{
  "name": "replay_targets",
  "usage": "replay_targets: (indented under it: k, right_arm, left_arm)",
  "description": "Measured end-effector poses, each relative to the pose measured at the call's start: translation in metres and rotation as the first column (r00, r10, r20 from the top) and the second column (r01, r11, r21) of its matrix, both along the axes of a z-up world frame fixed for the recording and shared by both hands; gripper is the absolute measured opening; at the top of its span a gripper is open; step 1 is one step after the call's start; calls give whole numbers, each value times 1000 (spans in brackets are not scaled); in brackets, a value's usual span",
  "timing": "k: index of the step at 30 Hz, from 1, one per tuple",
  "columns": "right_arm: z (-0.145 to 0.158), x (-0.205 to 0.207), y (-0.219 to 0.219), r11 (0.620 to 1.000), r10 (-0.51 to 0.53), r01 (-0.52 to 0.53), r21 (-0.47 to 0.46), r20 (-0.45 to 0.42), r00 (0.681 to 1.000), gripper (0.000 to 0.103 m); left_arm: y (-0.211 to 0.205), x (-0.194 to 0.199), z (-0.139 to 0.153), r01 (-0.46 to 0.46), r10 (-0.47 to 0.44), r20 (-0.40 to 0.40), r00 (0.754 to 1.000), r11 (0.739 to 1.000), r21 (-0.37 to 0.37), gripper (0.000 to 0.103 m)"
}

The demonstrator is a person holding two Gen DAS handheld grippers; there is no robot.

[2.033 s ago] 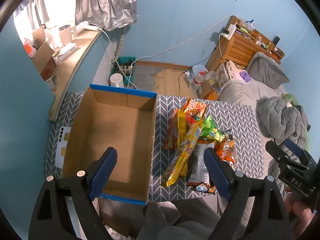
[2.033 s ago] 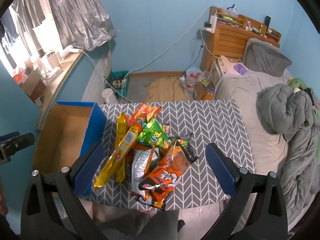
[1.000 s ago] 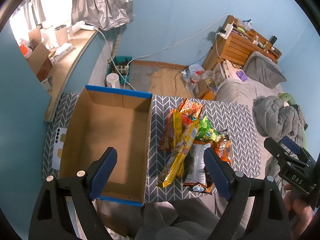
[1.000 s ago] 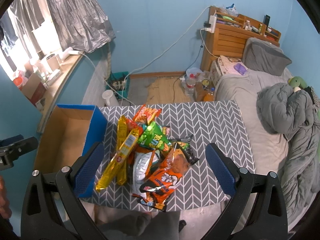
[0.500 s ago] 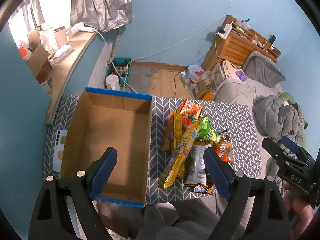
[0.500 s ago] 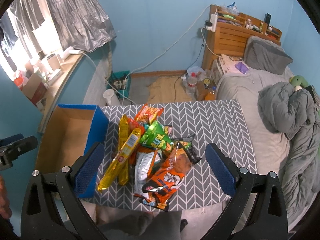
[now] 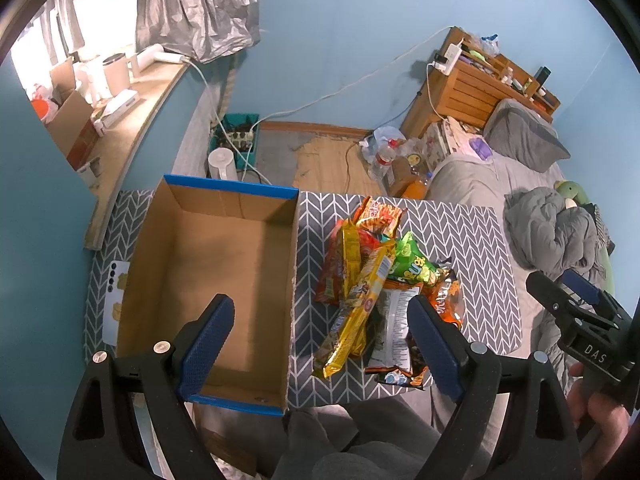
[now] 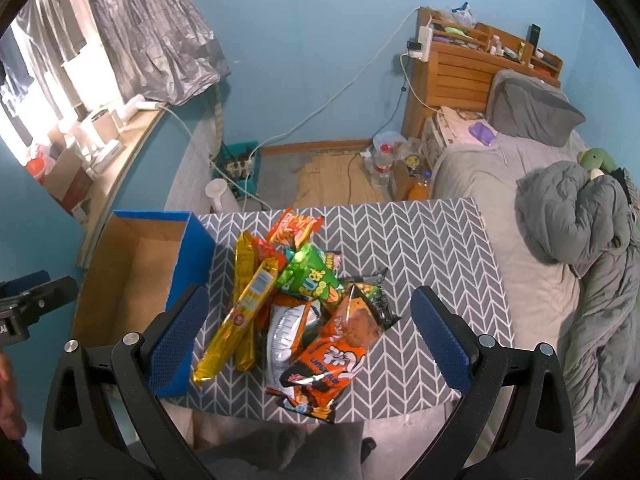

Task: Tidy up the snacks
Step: 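Grasp the yellow snack bar pack with the left gripper while the right grasps the orange chip bag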

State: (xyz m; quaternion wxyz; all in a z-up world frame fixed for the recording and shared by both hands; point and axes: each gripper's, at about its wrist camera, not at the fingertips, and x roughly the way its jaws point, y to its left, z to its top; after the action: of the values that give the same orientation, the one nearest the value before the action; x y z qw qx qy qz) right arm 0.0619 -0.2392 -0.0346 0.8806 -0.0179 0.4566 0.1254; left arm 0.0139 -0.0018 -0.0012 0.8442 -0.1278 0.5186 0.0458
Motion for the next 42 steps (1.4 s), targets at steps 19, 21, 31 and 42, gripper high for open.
replay_targets:
  k: [19,21,31,42]
  right_arm:
    - [-30,16,-21,1000,-9,10,13,-96,995,100]
    - [-39,20,-27,1000,-15,18,24,-124,992,100]
    - [-102,37,-48,997,-53,65,34,-272,961,100]
    - [-180,54,-55,984,-98,153,91,-438,894,100]
  left_arm:
    - [-17,15,-47,71,-69,-69,995,997,15,90]
    - [-21,18,-55,87,-85,-74,994,996,23,90]
    - [-46,42,-102,164,-160,-128,979,986,18,90]
    - [-69,66,-147,218,-207,-188,960,975,39,90]
